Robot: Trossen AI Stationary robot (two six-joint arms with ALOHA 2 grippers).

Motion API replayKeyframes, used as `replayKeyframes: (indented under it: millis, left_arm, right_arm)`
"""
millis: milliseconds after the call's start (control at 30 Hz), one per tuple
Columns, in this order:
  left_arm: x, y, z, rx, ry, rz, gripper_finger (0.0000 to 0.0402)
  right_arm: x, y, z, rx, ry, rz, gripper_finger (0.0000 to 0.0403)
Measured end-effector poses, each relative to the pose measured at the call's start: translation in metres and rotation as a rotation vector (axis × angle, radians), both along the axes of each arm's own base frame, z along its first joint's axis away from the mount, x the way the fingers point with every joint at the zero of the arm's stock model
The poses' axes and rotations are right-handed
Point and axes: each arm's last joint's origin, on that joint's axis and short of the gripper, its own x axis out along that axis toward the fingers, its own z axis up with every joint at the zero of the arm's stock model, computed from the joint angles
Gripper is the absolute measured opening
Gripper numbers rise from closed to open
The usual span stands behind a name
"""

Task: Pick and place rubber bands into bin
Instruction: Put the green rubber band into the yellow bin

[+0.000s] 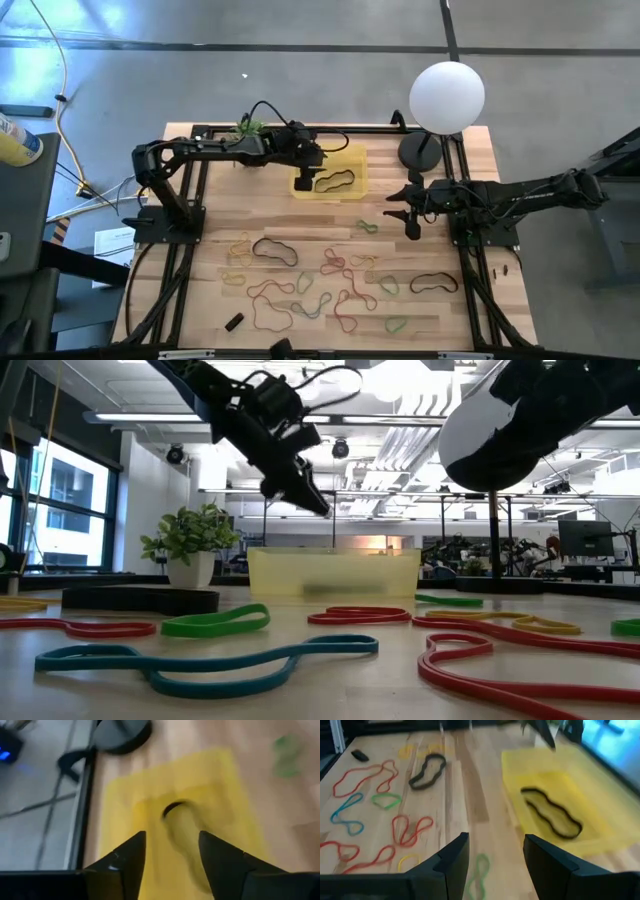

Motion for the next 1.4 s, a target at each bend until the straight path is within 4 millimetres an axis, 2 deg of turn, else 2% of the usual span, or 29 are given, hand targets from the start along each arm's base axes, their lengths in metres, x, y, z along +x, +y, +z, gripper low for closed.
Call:
replayKeyframes:
  millis: [133,267,567,800,967,1200,1400]
  left_arm:
    - [0.001,-0.022,0.014,-0.056,-0.044,-0.135,0.0181]
    - [0.002,-0.055,0.029,-0.055,-0.042,-0.238,0.0174]
    - [-0.011,-0.156,0.057,0.062,0.068,-0.381,0.0149]
    - [-0.035,-0.236,0.060,0.175,0.160,-0.380,0.0139]
    - [-0.054,-0.280,0.058,0.247,0.173,-0.321,0.0139]
    - [-0.086,-0.319,0.036,0.321,0.131,-0.212,0.0136]
    - [-0.104,-0.328,0.018,0.319,0.122,-0.135,0.0135]
  right_arm:
    - [0.004,0.001,-0.011,0.054,0.083,0.004,0.0177]
    - [0.014,0.005,-0.022,0.058,0.147,0.016,0.0177]
    - [0.036,0.022,-0.043,0.040,0.193,0.102,0.0177]
    - [0.044,0.033,-0.062,0.030,0.265,0.115,0.0177]
    - [0.049,0.035,-0.073,-0.003,0.299,0.082,0.0177]
    - [0.057,0.036,-0.084,-0.009,0.294,0.055,0.0177]
    - [0.061,0.037,-0.093,0.008,0.307,0.041,0.0177]
